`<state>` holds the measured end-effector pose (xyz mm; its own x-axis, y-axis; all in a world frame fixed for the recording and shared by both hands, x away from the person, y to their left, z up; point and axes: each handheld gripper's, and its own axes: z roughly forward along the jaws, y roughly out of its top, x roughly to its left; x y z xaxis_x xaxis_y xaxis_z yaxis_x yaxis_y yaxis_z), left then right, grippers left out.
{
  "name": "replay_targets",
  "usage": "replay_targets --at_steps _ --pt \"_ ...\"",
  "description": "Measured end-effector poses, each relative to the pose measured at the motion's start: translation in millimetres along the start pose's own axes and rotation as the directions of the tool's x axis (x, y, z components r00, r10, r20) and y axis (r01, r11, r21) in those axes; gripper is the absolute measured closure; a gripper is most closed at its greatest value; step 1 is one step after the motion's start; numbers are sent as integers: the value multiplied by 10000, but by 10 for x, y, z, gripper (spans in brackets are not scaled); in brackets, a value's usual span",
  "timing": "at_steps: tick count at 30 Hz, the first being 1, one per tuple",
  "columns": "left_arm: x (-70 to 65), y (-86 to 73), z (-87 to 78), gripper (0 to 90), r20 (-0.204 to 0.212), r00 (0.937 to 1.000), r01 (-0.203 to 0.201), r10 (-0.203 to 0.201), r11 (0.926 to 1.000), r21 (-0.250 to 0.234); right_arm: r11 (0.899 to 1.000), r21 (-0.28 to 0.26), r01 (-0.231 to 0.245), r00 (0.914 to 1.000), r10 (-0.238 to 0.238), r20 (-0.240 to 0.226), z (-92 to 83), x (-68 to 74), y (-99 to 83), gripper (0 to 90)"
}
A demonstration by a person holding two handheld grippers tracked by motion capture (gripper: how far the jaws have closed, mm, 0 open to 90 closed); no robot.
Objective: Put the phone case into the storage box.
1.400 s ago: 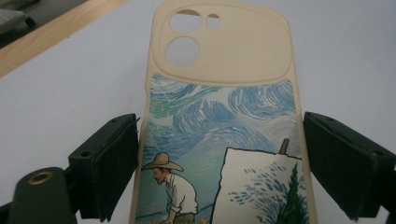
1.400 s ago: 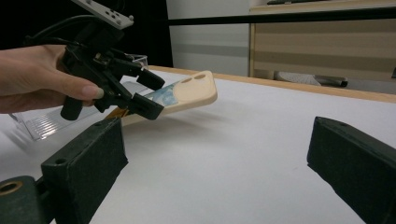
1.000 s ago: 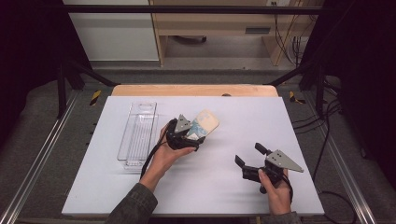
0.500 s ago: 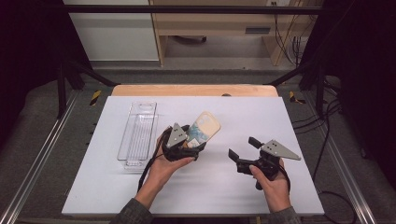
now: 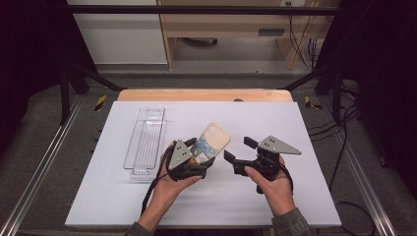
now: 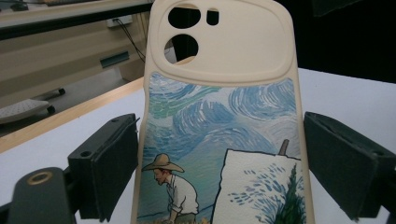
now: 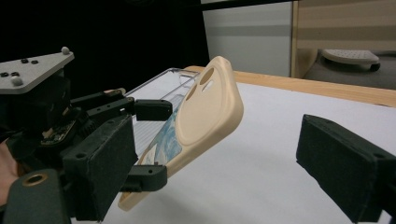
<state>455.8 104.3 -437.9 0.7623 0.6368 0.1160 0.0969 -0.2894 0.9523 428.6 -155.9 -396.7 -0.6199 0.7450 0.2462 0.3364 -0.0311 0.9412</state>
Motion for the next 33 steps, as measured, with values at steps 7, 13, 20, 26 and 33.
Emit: replay_targets --at_steps 7,13,20,26,33 --pt "-78 28 -40 120 21 9998 -217 217 9996 -200 9997 110 -221 9995 223 -211 117 37 18 149" --pt "-136 59 -67 119 94 9997 -237 242 9984 -504 9961 356 -811 9940 835 -702 257 19 11 298" --pt "-172 5 -67 116 171 9996 -216 227 9980 -596 9889 398 -1432 9773 1476 -1520 366 5 18 618" --pt "-167 -40 -59 110 246 9997 -43 57 9983 -575 9830 256 -1820 9545 1828 -2356 396 25 26 851" --pt "-160 -35 -86 106 276 9994 211 -190 9967 -786 9944 404 -974 9704 1039 -2180 400 128 111 862"
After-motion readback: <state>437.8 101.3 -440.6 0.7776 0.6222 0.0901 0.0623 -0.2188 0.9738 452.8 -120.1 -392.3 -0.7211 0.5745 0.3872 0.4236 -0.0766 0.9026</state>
